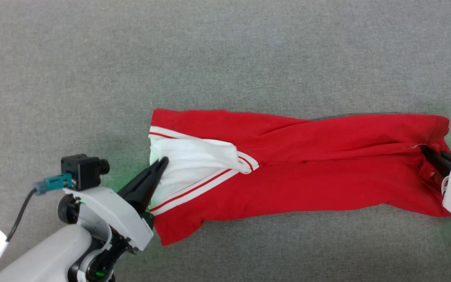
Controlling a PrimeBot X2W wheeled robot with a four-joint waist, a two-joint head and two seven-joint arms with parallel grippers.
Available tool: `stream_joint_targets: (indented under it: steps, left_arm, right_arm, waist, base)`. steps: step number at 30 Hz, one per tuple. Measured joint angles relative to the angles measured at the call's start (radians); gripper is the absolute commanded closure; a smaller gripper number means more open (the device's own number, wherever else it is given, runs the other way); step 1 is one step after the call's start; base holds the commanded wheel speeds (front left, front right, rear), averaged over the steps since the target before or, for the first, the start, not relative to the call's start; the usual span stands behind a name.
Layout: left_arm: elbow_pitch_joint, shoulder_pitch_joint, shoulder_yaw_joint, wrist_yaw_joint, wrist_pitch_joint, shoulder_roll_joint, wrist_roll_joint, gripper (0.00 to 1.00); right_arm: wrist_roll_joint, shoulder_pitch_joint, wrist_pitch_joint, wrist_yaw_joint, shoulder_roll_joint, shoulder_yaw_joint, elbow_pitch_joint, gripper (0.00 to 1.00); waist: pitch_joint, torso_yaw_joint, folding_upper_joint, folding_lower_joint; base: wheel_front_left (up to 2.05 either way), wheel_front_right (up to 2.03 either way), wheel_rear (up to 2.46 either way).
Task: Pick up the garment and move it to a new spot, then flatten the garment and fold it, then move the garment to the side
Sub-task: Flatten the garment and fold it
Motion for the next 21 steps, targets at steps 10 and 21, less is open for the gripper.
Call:
stream_joint_targets:
  steps: [10, 21]
  left_arm:
    - [0.111, 0.002, 0.032, -0.02, -0.065, -0.048, 0.011, 0.0]
    - [0.009, 0.222, 0.294, 0.048, -0.094, -0.205, 0.22, 0.0]
  right_arm:
    - [-0.006, 0.031, 0.013, 0.0, 0.063, -0.067, -0.014, 0.0]
    - [0.069, 0.144, 0.177, 0.0, 0.04, -0.194, -0.037, 0.0]
  waist:
    - [-0.037, -0.011, 0.0, 0.0]
    - [-0.092, 0.026, 0.0, -0.0001]
  base:
    - [0.0, 0.0, 0.0]
    - [0.0, 0.0, 0.0]
